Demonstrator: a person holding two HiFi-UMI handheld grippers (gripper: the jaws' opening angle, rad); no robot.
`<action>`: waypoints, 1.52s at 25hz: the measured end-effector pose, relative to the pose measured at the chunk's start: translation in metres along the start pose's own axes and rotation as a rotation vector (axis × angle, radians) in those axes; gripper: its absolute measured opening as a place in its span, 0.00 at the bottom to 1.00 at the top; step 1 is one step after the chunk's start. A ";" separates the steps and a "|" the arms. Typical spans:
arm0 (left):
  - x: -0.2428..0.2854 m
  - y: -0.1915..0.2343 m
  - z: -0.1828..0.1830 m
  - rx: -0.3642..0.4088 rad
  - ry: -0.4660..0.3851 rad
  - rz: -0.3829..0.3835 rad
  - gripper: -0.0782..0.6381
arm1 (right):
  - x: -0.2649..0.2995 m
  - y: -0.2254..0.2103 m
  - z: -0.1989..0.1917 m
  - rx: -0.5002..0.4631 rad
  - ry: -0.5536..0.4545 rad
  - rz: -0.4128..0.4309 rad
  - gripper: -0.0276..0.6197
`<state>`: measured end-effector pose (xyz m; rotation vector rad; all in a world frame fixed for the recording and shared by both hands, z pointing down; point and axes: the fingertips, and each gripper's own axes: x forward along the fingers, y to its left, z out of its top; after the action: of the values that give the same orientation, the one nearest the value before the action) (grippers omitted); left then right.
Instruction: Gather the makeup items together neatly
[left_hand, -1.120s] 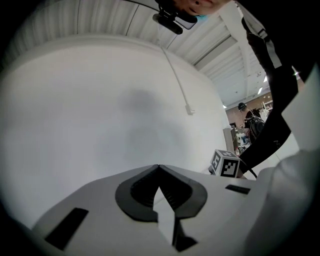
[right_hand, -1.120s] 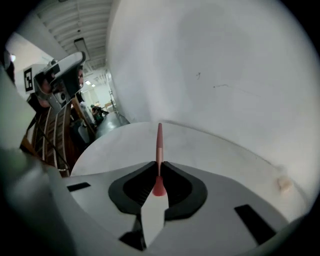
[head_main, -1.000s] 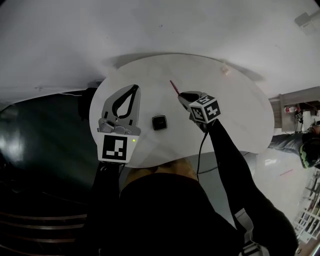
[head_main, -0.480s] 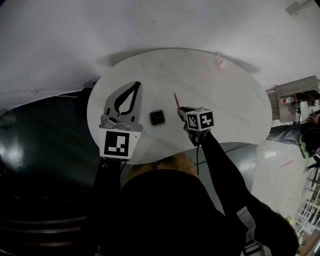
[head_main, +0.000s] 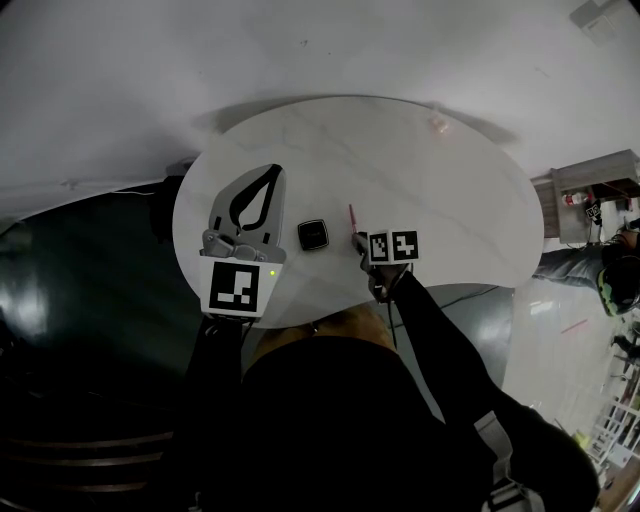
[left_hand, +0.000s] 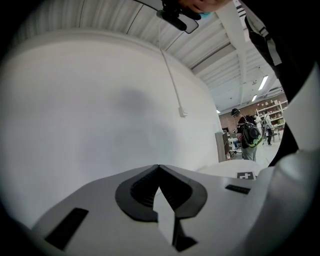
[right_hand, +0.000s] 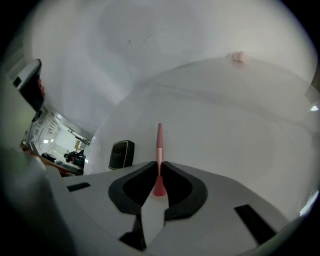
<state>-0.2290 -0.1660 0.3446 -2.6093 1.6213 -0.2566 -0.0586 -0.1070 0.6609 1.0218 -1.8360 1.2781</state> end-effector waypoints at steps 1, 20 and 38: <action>0.000 -0.001 0.000 0.001 0.000 -0.003 0.13 | 0.001 -0.002 -0.002 0.015 0.005 -0.003 0.14; 0.009 -0.005 0.001 -0.008 -0.005 -0.007 0.13 | -0.005 -0.002 0.004 -0.032 -0.026 -0.005 0.30; 0.082 -0.040 0.023 0.008 0.012 0.053 0.13 | -0.124 -0.048 0.170 -0.557 -0.465 -0.139 0.33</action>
<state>-0.1539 -0.2218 0.3361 -2.5597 1.6873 -0.2754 0.0270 -0.2517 0.5249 1.1545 -2.2360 0.4090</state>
